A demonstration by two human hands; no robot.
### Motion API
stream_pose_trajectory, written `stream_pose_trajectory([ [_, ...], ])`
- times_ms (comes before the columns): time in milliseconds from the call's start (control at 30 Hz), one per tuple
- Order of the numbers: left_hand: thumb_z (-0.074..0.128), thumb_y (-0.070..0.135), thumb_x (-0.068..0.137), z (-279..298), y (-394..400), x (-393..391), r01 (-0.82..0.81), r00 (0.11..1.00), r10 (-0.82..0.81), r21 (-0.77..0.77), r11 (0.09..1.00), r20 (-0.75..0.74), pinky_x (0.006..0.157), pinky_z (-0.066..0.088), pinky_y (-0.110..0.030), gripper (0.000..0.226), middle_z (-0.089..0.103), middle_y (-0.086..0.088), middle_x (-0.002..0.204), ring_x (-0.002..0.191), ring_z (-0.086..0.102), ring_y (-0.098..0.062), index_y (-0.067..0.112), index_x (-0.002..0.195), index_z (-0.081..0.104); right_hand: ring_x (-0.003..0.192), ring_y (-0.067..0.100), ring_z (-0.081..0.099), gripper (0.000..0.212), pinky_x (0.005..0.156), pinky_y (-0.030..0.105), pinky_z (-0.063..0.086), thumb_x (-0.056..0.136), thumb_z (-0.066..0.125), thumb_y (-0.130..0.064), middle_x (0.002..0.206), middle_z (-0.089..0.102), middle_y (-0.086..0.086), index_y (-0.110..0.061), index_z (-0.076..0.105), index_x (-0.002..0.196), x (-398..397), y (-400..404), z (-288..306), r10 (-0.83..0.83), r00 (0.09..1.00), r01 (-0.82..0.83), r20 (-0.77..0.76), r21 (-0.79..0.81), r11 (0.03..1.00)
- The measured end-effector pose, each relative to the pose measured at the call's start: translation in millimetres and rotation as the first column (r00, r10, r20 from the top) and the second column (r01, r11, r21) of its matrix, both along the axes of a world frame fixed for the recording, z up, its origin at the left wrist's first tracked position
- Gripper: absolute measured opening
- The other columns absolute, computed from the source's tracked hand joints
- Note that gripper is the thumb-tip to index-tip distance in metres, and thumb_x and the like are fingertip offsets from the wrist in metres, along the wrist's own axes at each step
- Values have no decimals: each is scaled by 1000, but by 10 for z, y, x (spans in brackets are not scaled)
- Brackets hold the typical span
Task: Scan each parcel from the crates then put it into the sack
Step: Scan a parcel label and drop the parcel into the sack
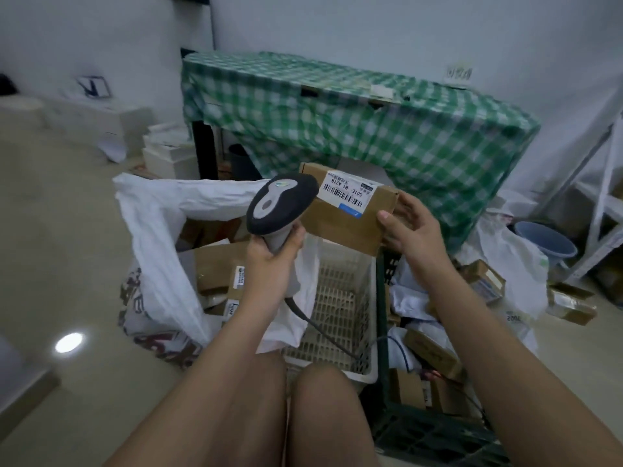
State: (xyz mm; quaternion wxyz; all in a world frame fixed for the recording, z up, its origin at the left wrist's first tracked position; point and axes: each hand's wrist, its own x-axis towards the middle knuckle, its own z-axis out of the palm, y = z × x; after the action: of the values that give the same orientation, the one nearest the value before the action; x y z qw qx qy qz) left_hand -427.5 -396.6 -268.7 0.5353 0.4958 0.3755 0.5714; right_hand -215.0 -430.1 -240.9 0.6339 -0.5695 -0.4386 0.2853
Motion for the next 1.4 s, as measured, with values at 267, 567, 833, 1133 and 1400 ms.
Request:
stream_pose_trajectory([
  [267,67,37,87,-111,343,-625,-194,980,191,-49,980,-56,89,52,-39,32,68,2,103,99,64,-19,19,113,63,110,3,49,52,90,13,42,86,71,-16,123,56,-6,-17,51,134,-816,657,-71,74,853,-69,516,-30,997],
  [567,66,32,89,-218,750,-758,-219,974,213,-80,972,-81,90,52,-40,11,69,1,98,96,65,-16,28,98,62,122,33,44,62,87,39,42,87,58,-5,146,39,9,-15,36,144,-1123,1758,-430,268,132,-8,954,-269,963],
  [833,66,35,88,-248,869,-715,-206,976,196,-121,971,-93,94,49,-42,27,67,1,101,99,63,-19,22,110,59,129,21,46,48,96,29,40,94,56,-17,150,38,1,-19,46,141,-1108,1576,-409,305,296,-103,905,-287,952],
  [1133,67,34,87,-21,494,-195,-27,998,24,-50,998,-66,81,52,-23,42,67,-2,105,89,65,-6,9,121,59,111,24,56,21,94,30,42,93,59,-11,122,60,8,-8,68,111,-222,350,-521,23,520,75,854,-72,995],
  [1400,65,22,91,-63,-27,825,201,971,-203,-29,979,-125,91,49,-32,25,67,2,110,103,62,-16,22,115,59,116,25,54,31,94,35,47,95,56,-17,127,57,7,-13,59,126,903,-577,-1086,-110,707,413,699,-282,866],
])
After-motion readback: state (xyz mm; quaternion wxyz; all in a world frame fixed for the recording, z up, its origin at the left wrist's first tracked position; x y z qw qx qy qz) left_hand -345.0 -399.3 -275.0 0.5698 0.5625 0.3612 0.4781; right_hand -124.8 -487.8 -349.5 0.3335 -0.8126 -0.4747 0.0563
